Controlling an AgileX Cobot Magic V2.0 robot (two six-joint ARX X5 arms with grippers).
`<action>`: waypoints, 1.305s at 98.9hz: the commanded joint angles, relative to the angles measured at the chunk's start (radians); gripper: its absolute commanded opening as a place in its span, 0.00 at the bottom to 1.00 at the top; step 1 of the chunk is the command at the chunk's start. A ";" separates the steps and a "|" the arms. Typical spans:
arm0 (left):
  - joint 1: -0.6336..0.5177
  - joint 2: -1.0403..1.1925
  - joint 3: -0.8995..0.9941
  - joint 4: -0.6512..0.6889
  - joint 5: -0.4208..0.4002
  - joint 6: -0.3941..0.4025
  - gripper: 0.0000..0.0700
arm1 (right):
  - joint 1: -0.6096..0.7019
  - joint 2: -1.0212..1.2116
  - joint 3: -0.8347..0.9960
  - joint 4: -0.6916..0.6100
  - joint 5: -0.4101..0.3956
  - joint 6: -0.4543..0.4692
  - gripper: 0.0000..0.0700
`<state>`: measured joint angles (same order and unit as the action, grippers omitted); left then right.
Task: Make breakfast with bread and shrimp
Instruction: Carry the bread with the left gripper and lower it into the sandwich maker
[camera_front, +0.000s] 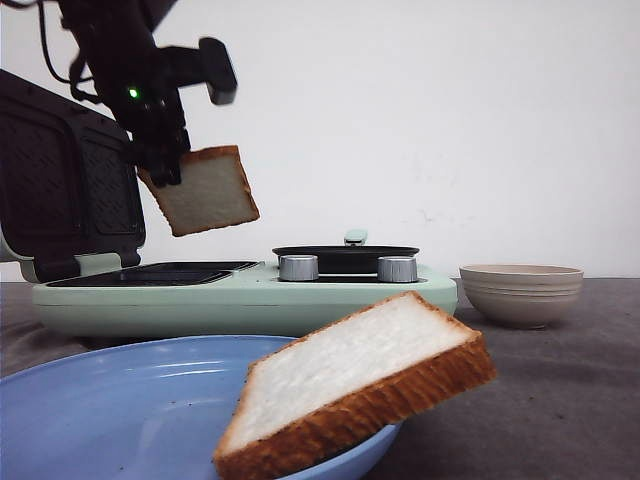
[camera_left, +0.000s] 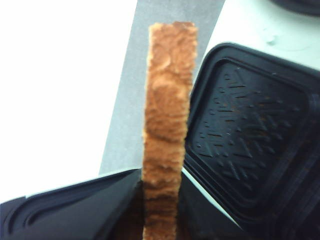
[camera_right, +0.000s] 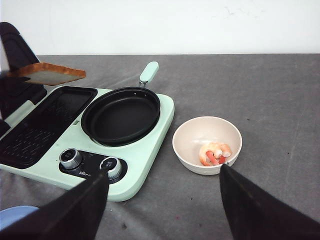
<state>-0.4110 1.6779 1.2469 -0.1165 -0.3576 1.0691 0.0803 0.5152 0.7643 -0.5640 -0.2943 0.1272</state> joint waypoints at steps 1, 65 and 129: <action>-0.007 0.032 0.021 0.021 -0.012 0.031 0.00 | 0.003 0.006 0.018 0.009 -0.001 -0.009 0.62; 0.001 0.093 0.021 0.037 -0.039 0.133 0.00 | 0.003 0.006 0.018 -0.028 -0.001 -0.009 0.62; 0.001 0.134 0.021 0.033 -0.068 0.153 0.13 | 0.003 0.006 0.018 -0.035 -0.001 -0.008 0.62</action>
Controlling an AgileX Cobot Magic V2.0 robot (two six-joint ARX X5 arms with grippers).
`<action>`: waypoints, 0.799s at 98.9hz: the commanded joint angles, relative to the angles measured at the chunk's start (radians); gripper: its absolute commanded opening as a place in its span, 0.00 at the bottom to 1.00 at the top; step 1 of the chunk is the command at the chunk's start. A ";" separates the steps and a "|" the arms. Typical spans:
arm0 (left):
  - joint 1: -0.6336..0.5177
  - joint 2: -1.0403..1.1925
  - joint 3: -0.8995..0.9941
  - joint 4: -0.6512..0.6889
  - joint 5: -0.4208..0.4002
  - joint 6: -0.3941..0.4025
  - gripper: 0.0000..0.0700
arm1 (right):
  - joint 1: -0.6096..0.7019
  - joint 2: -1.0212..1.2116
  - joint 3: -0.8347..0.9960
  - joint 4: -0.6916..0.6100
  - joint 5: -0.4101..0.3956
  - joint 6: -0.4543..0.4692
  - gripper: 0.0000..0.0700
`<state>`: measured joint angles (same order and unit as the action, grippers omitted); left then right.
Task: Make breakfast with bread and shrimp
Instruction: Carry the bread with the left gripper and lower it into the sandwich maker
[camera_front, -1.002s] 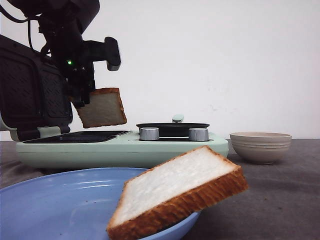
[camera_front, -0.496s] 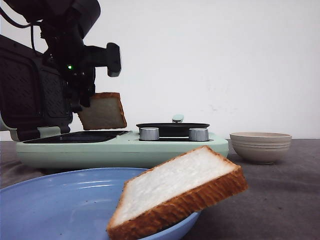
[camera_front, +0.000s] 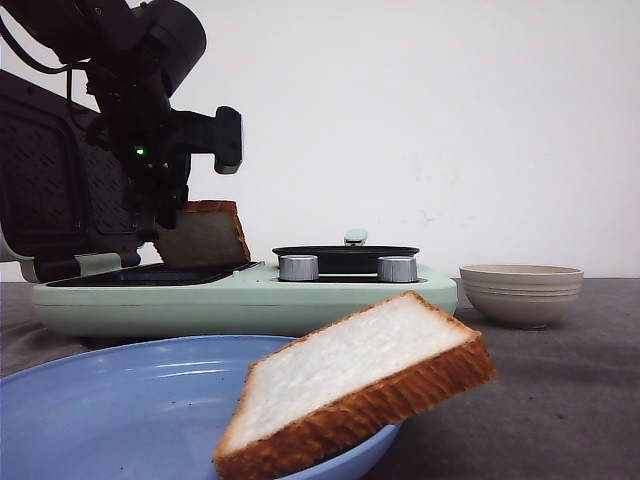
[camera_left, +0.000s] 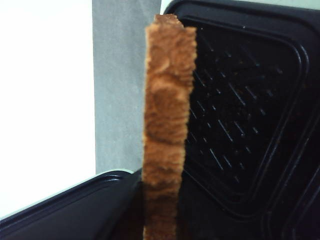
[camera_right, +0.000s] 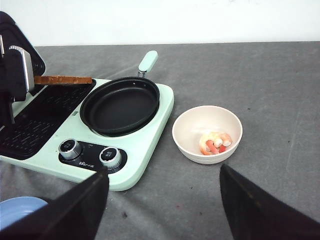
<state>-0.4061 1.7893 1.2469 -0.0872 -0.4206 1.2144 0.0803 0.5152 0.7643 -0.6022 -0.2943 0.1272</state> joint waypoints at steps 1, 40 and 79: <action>-0.004 0.022 0.021 0.004 -0.005 0.008 0.15 | 0.003 0.006 0.018 0.002 -0.001 -0.008 0.62; -0.004 0.022 0.021 0.004 -0.006 0.005 0.64 | 0.003 0.006 0.018 0.001 -0.001 -0.008 0.62; -0.006 0.021 0.021 -0.039 -0.010 -0.012 0.64 | 0.003 0.006 0.018 0.002 -0.001 -0.008 0.62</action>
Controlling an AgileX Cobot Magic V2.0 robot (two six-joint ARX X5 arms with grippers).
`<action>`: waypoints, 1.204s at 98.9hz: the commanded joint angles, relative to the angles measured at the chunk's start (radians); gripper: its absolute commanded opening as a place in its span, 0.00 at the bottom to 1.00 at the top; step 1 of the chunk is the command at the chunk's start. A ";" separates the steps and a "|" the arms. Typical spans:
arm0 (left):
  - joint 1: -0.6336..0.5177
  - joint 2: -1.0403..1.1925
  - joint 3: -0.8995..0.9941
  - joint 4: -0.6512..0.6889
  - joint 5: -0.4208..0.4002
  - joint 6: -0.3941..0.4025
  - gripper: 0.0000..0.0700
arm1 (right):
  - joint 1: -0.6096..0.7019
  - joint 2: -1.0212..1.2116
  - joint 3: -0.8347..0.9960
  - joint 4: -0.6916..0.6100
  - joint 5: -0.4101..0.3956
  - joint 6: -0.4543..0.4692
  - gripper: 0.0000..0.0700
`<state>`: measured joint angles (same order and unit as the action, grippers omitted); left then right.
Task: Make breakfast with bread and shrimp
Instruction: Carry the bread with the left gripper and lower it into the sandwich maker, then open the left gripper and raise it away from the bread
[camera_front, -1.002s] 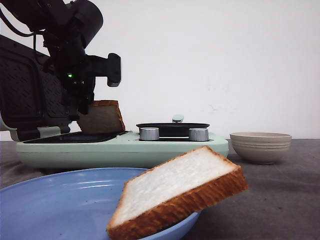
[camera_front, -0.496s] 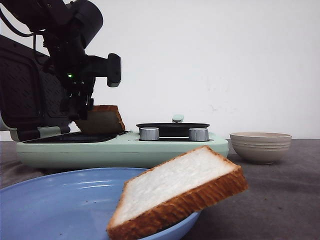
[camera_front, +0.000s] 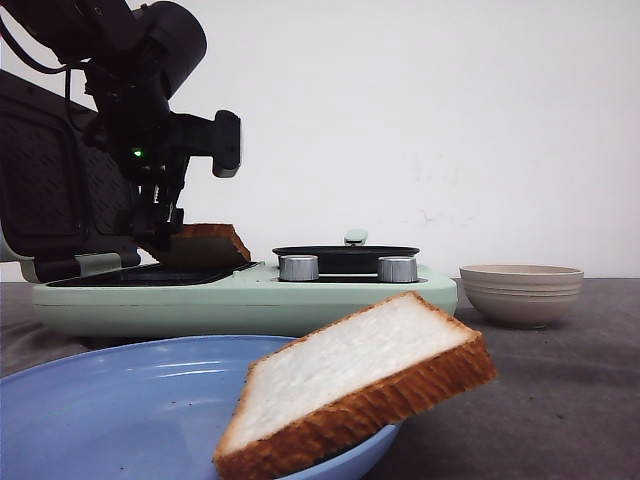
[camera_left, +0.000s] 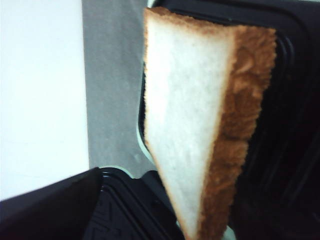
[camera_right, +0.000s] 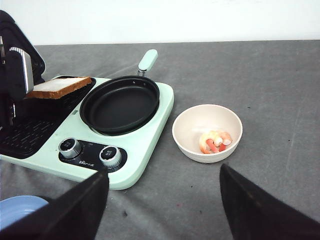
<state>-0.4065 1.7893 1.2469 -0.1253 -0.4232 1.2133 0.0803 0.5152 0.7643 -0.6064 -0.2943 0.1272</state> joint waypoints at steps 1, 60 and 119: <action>-0.006 0.021 0.021 -0.003 -0.007 -0.013 0.64 | 0.003 0.006 0.018 0.006 -0.001 -0.008 0.62; -0.019 -0.107 0.022 -0.172 0.004 -0.156 0.64 | 0.003 0.006 0.018 0.006 -0.002 -0.008 0.62; -0.060 -0.470 0.022 -0.225 -0.078 -0.576 0.62 | 0.003 0.006 0.018 0.003 -0.002 -0.008 0.62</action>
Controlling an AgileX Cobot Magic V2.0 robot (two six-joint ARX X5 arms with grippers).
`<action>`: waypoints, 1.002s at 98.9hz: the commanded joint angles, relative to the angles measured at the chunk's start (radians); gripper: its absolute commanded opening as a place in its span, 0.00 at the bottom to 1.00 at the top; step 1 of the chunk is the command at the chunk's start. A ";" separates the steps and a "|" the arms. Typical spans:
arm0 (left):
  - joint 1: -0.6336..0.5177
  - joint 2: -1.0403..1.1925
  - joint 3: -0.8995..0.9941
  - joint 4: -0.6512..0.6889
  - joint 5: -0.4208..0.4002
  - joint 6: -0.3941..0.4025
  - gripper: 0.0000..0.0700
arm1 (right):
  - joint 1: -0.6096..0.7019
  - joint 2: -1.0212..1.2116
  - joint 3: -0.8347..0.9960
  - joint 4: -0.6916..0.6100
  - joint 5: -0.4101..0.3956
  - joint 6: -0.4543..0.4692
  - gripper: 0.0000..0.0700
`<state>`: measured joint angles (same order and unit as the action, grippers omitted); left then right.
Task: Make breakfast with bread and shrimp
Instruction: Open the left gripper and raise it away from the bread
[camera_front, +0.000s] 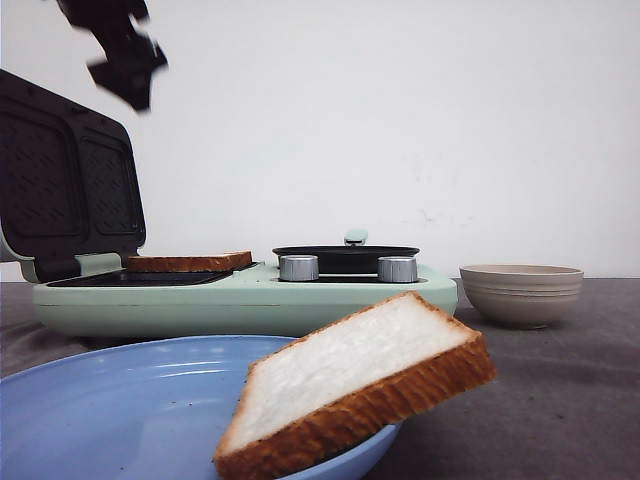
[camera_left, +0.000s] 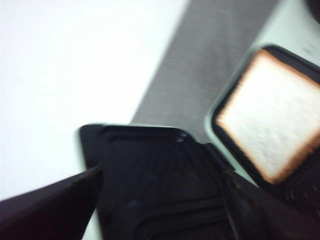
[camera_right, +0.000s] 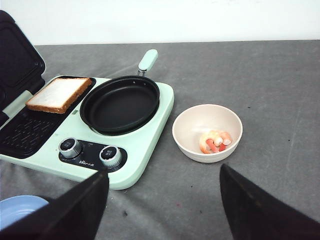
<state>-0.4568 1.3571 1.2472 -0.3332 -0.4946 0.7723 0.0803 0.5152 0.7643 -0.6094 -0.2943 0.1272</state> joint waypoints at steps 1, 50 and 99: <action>-0.010 -0.046 0.022 -0.023 -0.007 -0.144 0.62 | 0.003 0.006 0.018 0.005 -0.002 -0.008 0.62; -0.009 -0.401 0.022 -0.335 -0.002 -0.559 0.62 | 0.003 0.006 0.018 0.002 -0.020 0.002 0.62; 0.014 -0.592 -0.099 -0.424 0.022 -0.832 0.62 | 0.008 0.025 0.018 -0.024 -0.059 0.004 0.62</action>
<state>-0.4427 0.7757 1.1736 -0.7746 -0.4728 -0.0132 0.0830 0.5236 0.7643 -0.6300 -0.3416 0.1280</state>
